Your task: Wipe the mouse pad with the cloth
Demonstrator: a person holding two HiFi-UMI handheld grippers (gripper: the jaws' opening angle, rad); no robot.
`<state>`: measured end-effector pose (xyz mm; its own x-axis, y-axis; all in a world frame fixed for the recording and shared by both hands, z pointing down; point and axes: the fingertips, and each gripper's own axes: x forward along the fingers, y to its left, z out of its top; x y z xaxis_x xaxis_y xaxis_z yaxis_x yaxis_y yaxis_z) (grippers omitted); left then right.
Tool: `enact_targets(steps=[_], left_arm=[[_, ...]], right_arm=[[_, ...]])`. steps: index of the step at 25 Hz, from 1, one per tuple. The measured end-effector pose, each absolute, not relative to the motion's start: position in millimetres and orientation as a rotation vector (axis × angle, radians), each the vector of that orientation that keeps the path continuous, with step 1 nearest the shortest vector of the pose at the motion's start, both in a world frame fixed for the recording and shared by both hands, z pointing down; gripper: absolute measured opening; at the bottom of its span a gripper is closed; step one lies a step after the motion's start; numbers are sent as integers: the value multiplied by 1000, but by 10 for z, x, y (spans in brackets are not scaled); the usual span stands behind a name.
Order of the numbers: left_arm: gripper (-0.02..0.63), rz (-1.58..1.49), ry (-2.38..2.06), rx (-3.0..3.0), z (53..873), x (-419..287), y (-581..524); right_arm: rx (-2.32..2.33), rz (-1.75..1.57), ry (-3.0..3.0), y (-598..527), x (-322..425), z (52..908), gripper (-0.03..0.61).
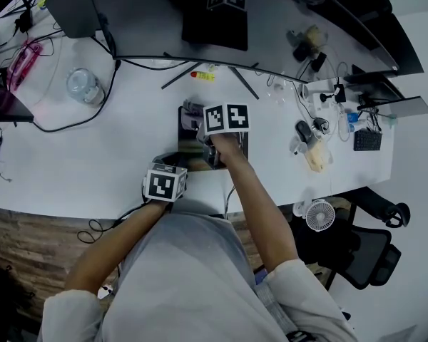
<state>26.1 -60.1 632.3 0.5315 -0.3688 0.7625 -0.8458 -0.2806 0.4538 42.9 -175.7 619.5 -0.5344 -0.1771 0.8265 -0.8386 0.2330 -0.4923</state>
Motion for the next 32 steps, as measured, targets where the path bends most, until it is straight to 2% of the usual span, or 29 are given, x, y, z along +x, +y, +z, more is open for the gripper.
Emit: enact_targets(steps=[32], left_arm=[[0,659,-996,1866,6326,274,-605]], right_arm=[[983,1359,-1833,-1781,995,6223,192]])
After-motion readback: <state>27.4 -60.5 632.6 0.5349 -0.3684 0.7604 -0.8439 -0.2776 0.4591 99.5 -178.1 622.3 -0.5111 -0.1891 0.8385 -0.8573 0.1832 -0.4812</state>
